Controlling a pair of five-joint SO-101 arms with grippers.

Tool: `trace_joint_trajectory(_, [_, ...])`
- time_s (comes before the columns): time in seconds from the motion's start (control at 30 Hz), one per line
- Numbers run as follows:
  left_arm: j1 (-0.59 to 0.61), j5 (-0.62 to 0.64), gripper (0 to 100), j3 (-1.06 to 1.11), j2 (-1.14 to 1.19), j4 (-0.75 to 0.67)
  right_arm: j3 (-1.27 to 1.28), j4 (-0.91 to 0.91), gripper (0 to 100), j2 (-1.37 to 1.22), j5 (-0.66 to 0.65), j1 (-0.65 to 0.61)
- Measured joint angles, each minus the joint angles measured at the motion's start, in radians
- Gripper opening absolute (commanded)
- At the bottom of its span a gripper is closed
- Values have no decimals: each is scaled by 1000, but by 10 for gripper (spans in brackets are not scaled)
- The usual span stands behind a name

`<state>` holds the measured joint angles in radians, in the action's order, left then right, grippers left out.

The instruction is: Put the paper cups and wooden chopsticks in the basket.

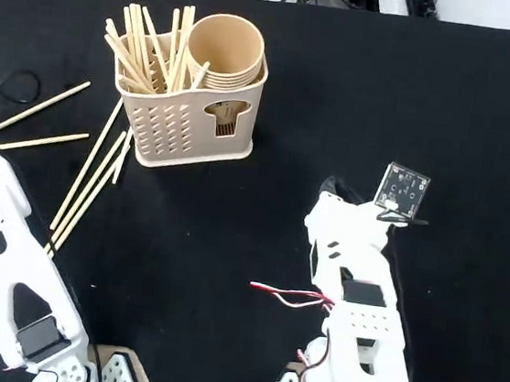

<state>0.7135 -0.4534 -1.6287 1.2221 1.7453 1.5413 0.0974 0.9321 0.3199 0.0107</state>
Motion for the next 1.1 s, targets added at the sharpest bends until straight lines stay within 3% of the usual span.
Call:
trace_joint_trajectory(0.23, [-51, 5, 43, 0, -66, -46, 0, 0, 53, 0, 0, 0])
trace_joint_trajectory(0.53, [-199, 405, 46, 2, 140, -417, 0, 0, 53, 0, 0, 0])
trace_joint_trajectory(0.67, [-230, 459, 47, 2, 218, -485, 0, 0, 53, 0, 0, 0])
trace_joint_trajectory(0.8, [-229, 428, 44, 0, 224, -414, 0, 0, 53, 0, 0, 0])
trace_joint_trajectory(1.03, [-241, 204, 43, -5, 160, -57, 0, 0, 53, 0, 0, 0])
trace_joint_trajectory(1.1, [-244, 163, 43, -5, 158, -20, 0, 0, 53, 0, 0, 0])
